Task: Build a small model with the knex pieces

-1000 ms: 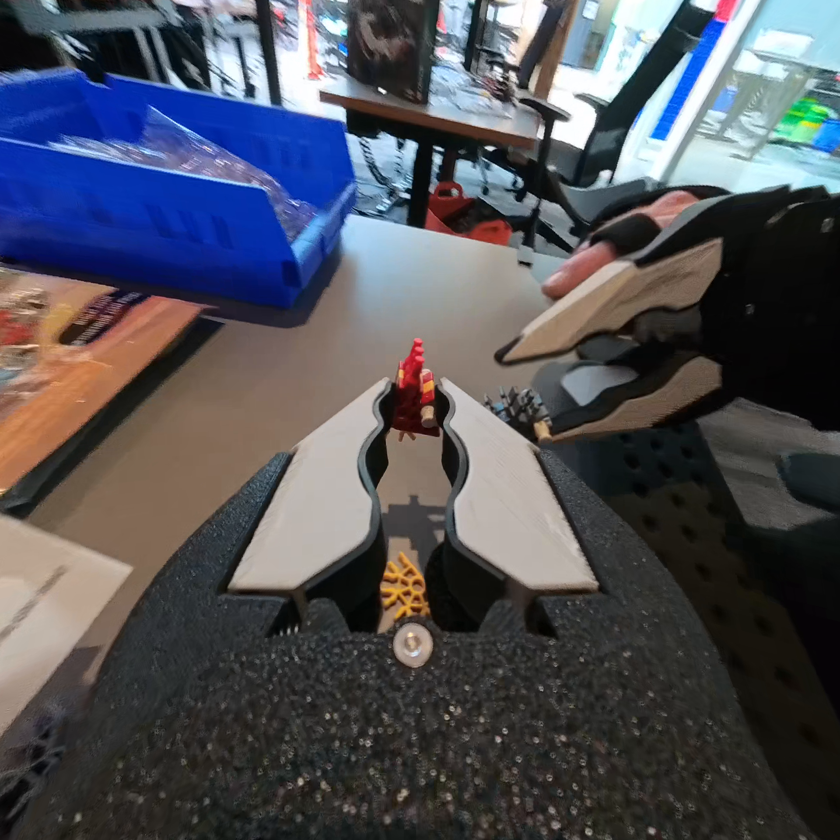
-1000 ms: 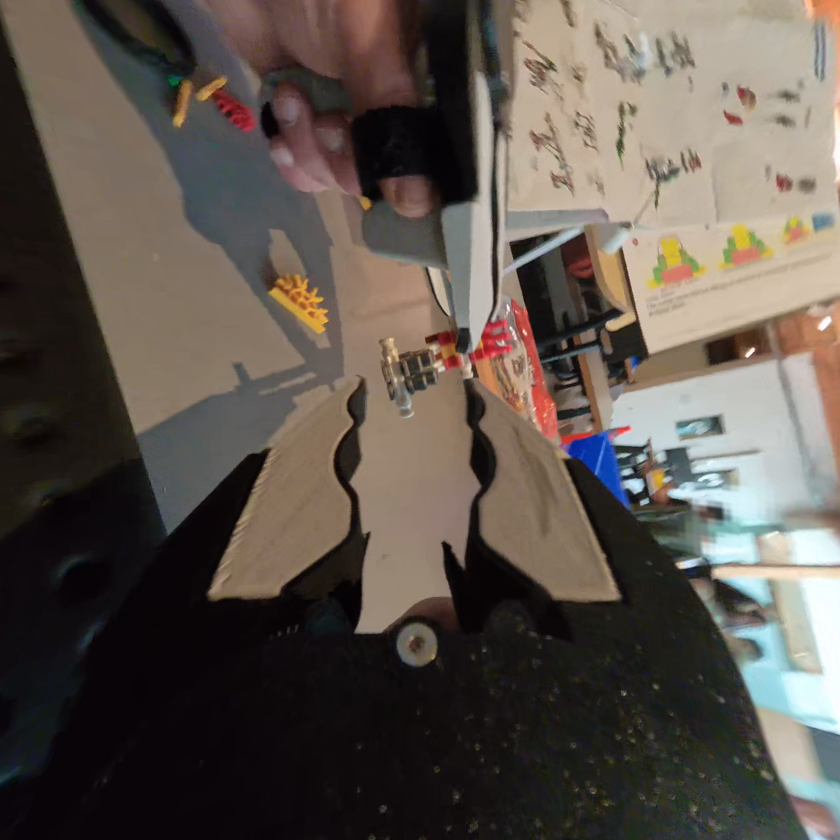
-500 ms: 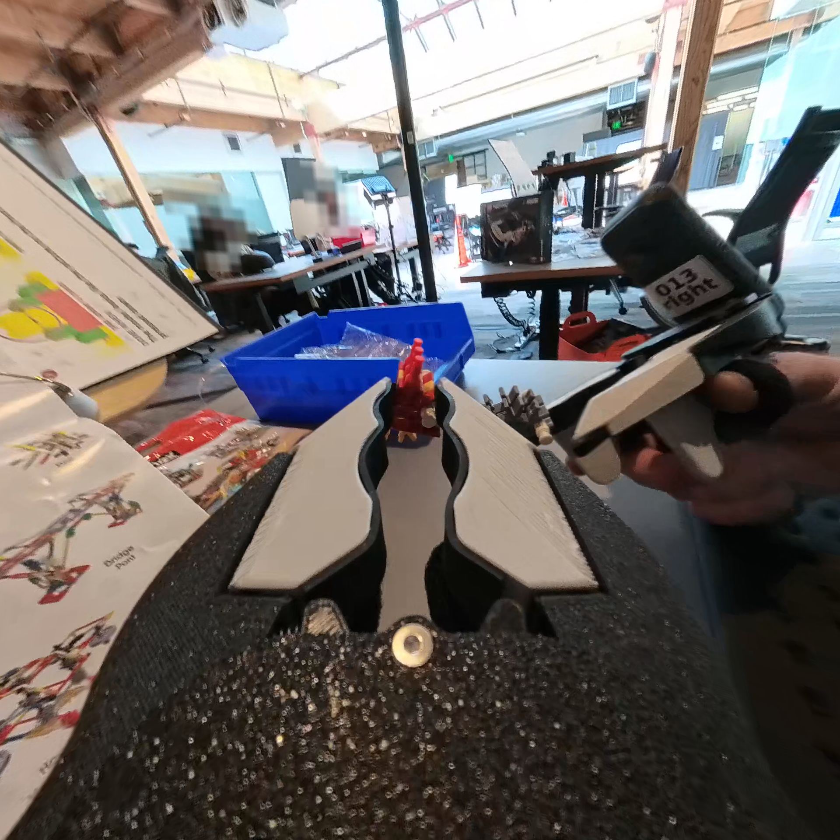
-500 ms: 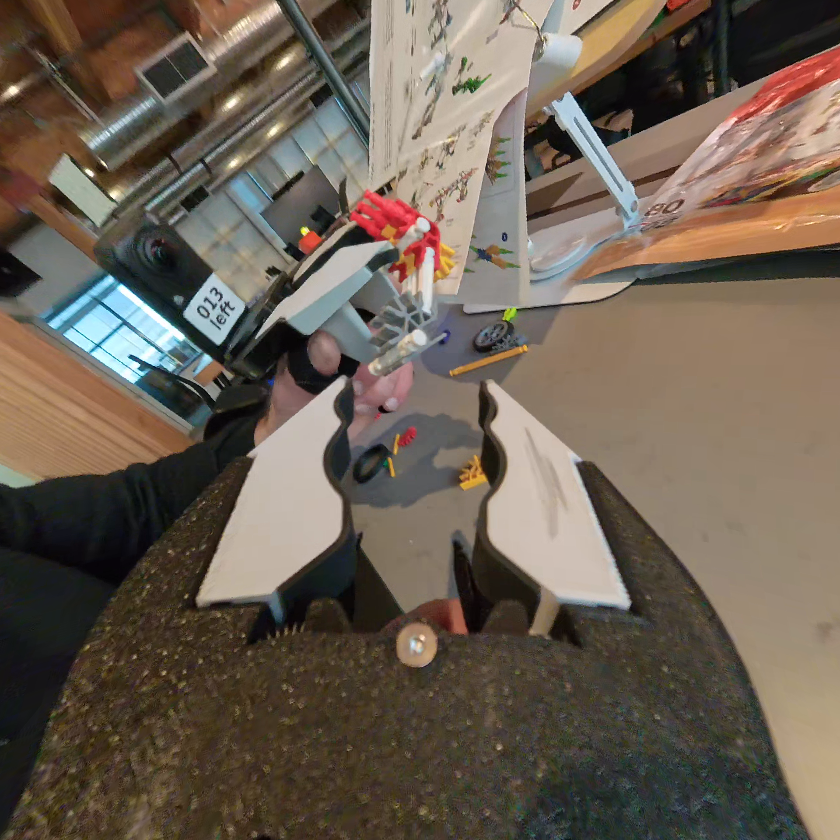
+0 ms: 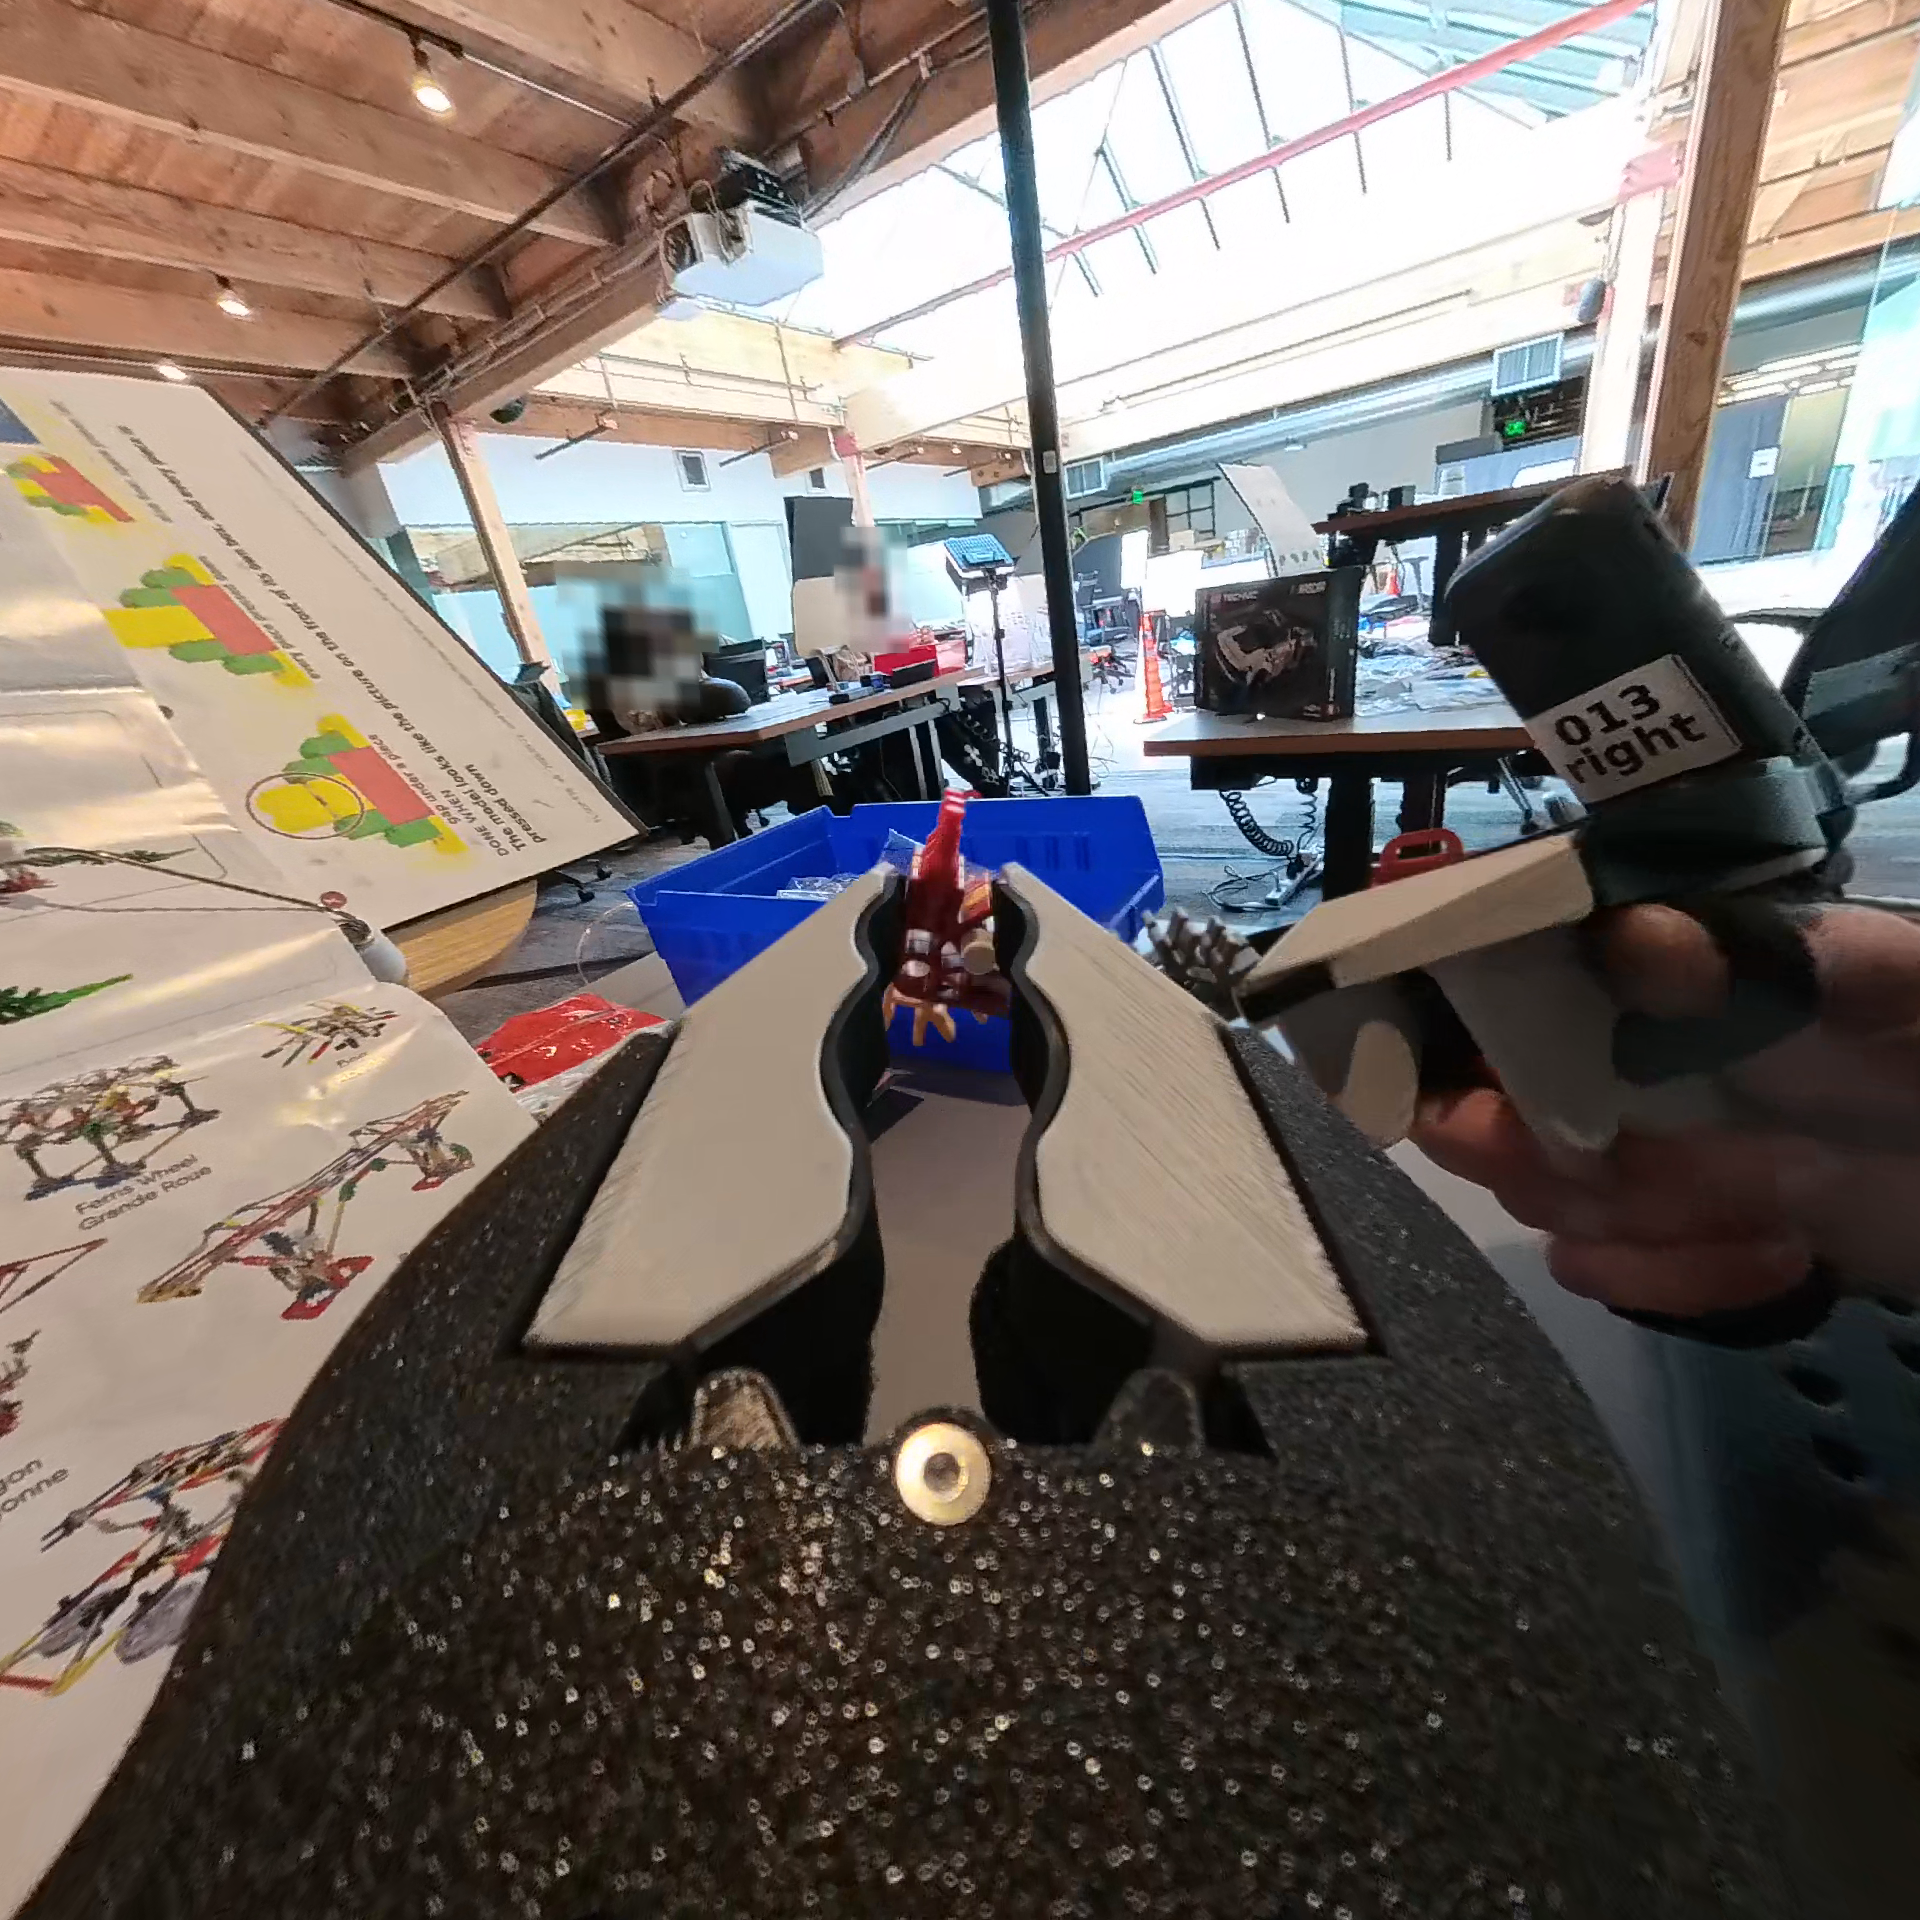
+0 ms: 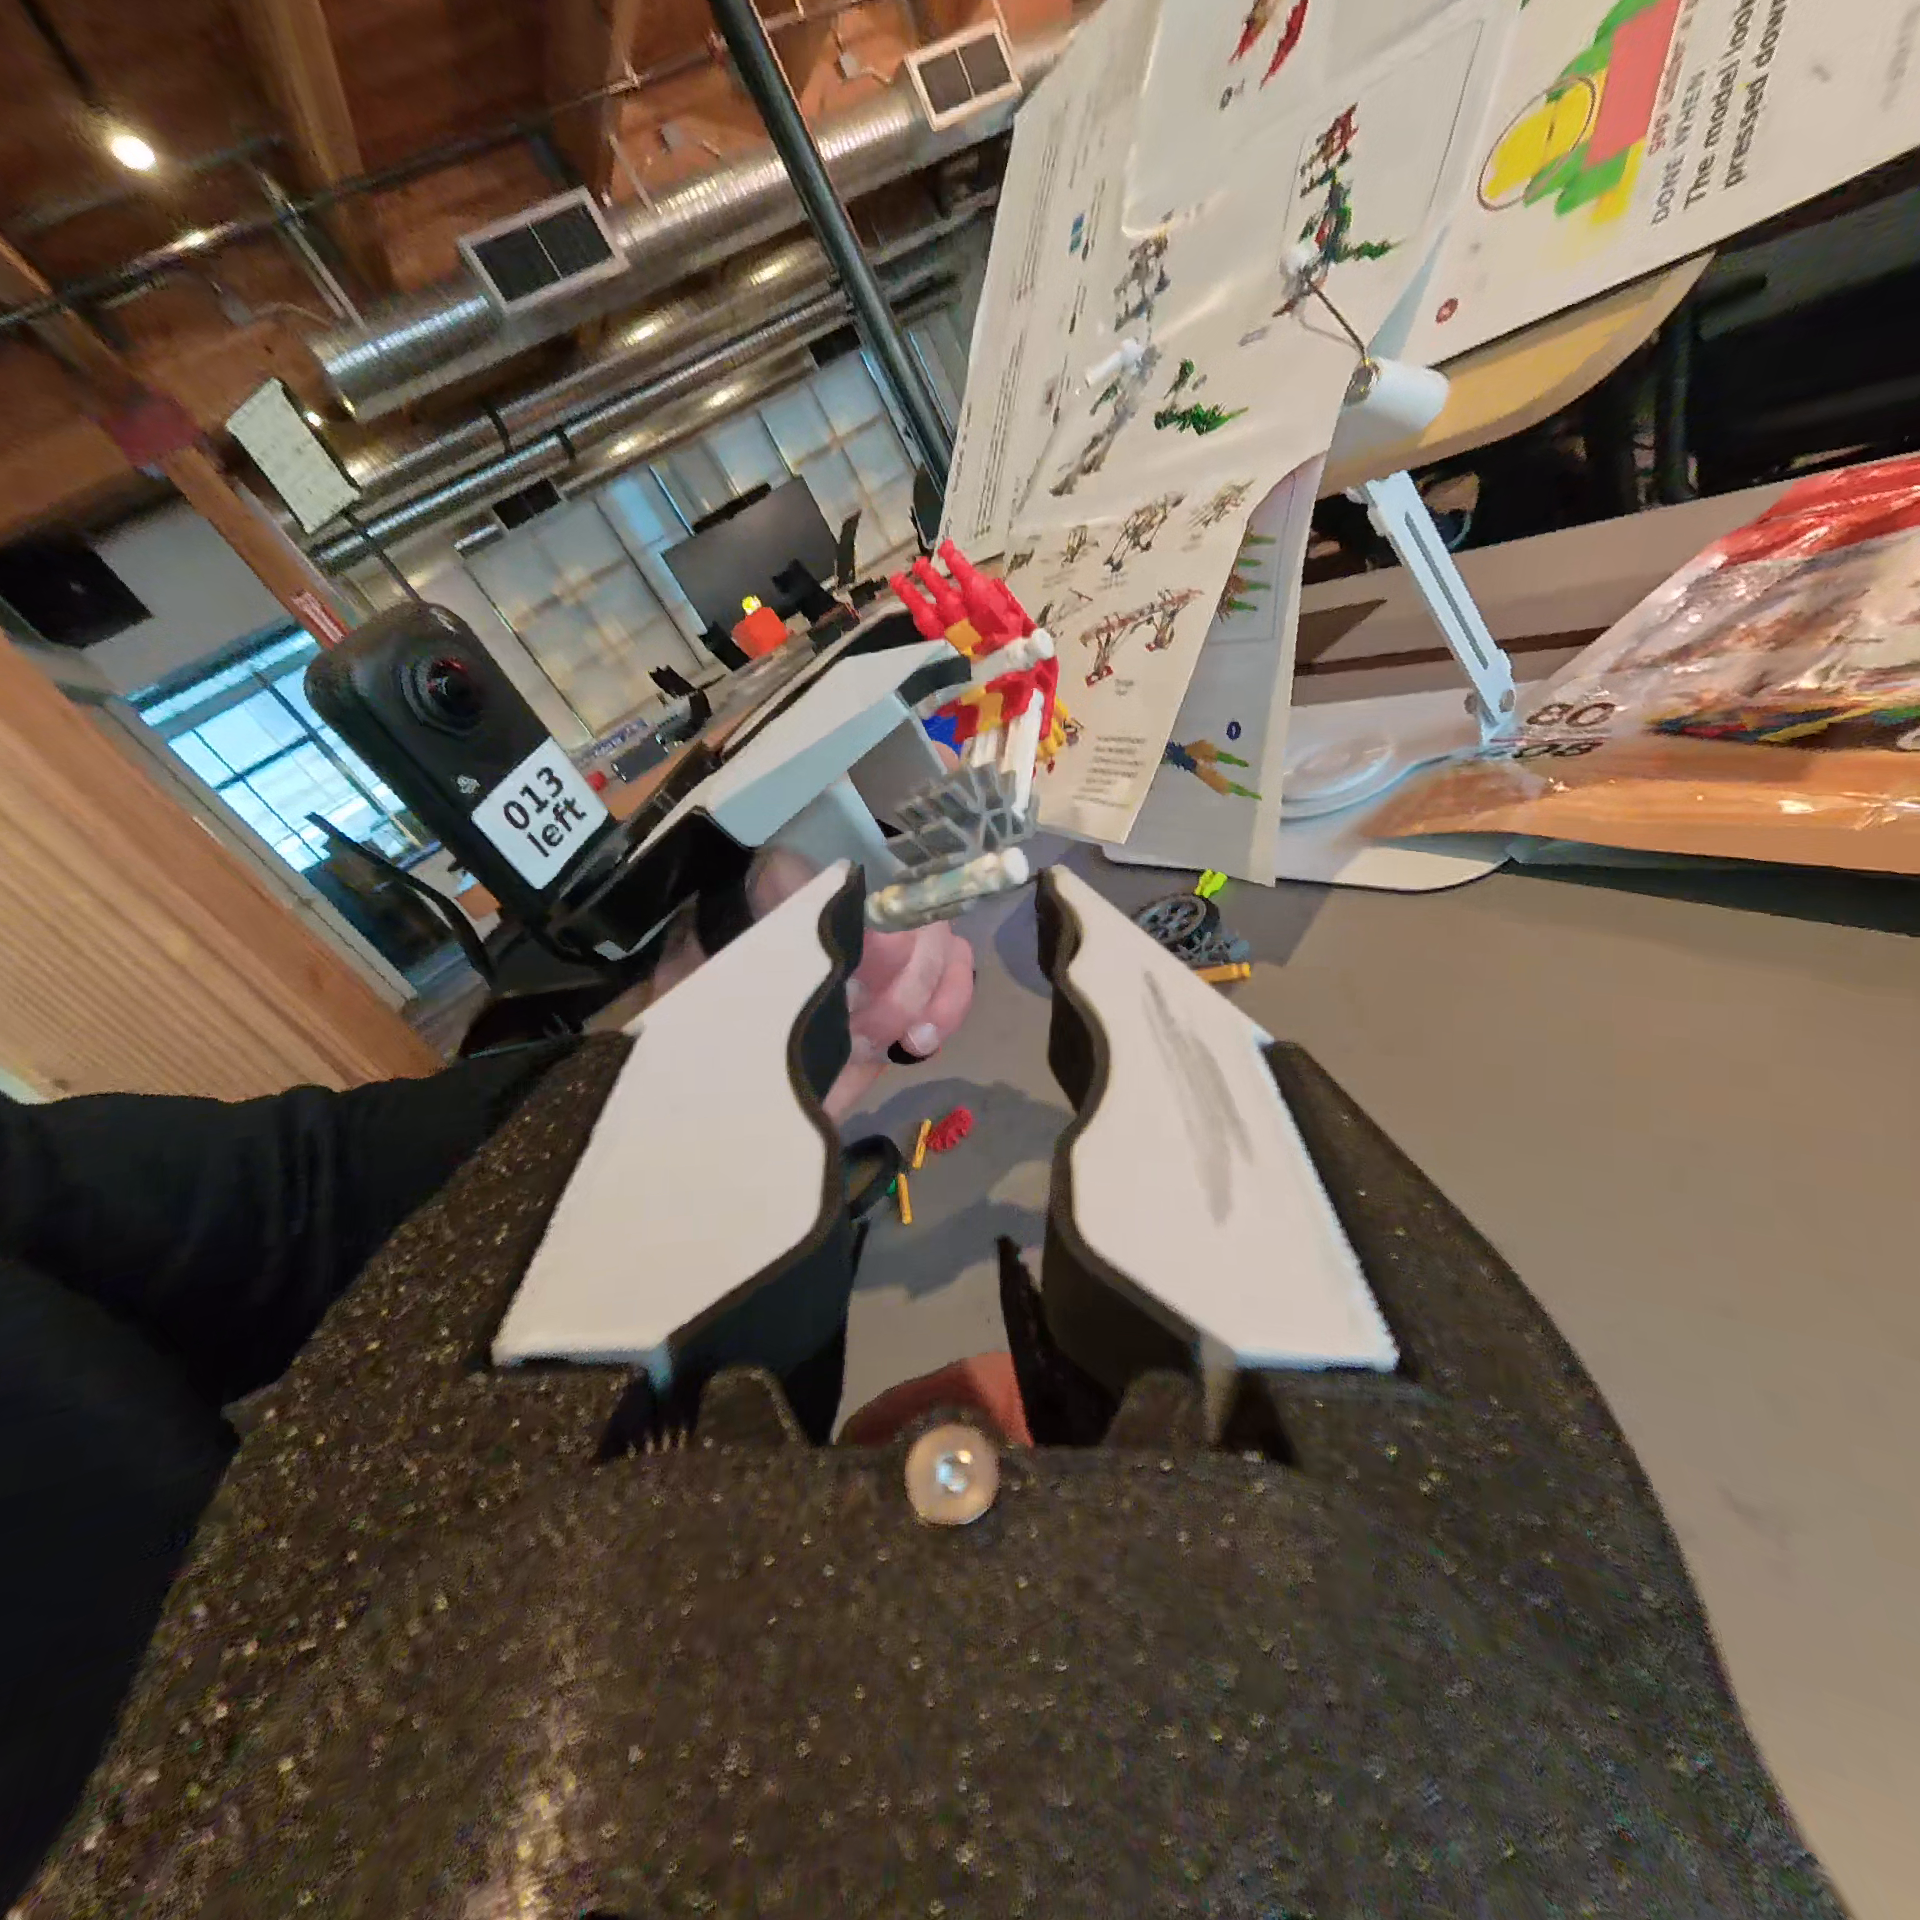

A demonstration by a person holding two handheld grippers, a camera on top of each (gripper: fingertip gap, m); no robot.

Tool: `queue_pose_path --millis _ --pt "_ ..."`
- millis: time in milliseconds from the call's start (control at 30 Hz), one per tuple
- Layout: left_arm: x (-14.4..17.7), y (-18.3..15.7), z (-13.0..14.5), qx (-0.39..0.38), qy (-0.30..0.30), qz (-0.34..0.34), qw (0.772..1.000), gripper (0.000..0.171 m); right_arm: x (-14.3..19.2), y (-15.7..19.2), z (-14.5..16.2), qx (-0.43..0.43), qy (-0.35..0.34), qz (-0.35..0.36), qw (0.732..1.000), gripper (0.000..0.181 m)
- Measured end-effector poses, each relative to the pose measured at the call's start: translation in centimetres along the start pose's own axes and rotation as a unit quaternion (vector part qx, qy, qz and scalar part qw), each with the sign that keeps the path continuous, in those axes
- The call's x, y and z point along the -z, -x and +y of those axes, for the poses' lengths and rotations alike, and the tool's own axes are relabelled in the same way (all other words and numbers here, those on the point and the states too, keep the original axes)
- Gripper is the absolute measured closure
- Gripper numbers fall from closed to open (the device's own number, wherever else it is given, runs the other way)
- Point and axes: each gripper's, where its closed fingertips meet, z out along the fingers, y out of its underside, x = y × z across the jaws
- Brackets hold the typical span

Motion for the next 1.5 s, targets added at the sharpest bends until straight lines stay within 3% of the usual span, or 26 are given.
queue_pose_path --millis 133,333,433,500,633,767,867,967,1067,1333,1500 --pt "0.0 0.4 0.3 0.007 0.002 -0.004 1.0 0.156 0.1 -0.4 -0.8 0.002 -0.026 0.0 1.0 0.149" --pt "-0.3 0.4 1.4 0.02 0.02 0.002 1.0 0.155 0.8 -1.4 -1.2 0.051 0.007 0.031 0.998 0.151" --pt "-0.4 0.7 1.3 0.069 0.014 0.006 0.997 0.156 0.8 -1.0 -1.9 0.106 0.005 0.043 0.993 0.152" --pt "-0.5 0.9 1.4 0.135 0.01 0.014 0.991 0.156 0.8 -0.5 -2.7 0.16 -0.006 0.053 0.986 0.139" --pt "-0.7 1.8 1.8 0.265 -0.004 0.027 0.964 0.156 0.8 -1.2 -3.0 0.339 0.012 0.115 0.934 0.115" --pt "-0.9 1.6 2.4 0.343 -0.004 0.053 0.938 0.156 0.7 -1.3 -2.9 0.501 0.026 0.158 0.85 0.115" --pt "-1.2 1.0 2.8 0.37 0.001 0.067 0.927 0.156 -0.1 -0.8 -2.6 0.543 0.034 0.156 0.824 0.123" --pt "-1.4 0.6 3.0 0.39 -0.001 0.072 0.918 0.156 -0.5 -1.6 -3.3 0.536 0.026 0.181 0.824 0.148" --pt "-1.4 0.5 2.9 0.409 -0.01 0.08 0.909 0.156 -0.5 -1.5 -3.6 0.499 0.02 0.166 0.85 0.164" --pt "-1.6 0.1 2.8 0.42 -0.013 0.097 0.902 0.154 -0.2 -1.3 -3.7 0.431 0.023 0.123 0.893 0.167" --pt "-1.6 0.4 2.8 0.374 0.02 0.08 0.924 0.125 0.7 -2.5 -4.6 0.395 0.056 0.1 0.911 0.167"
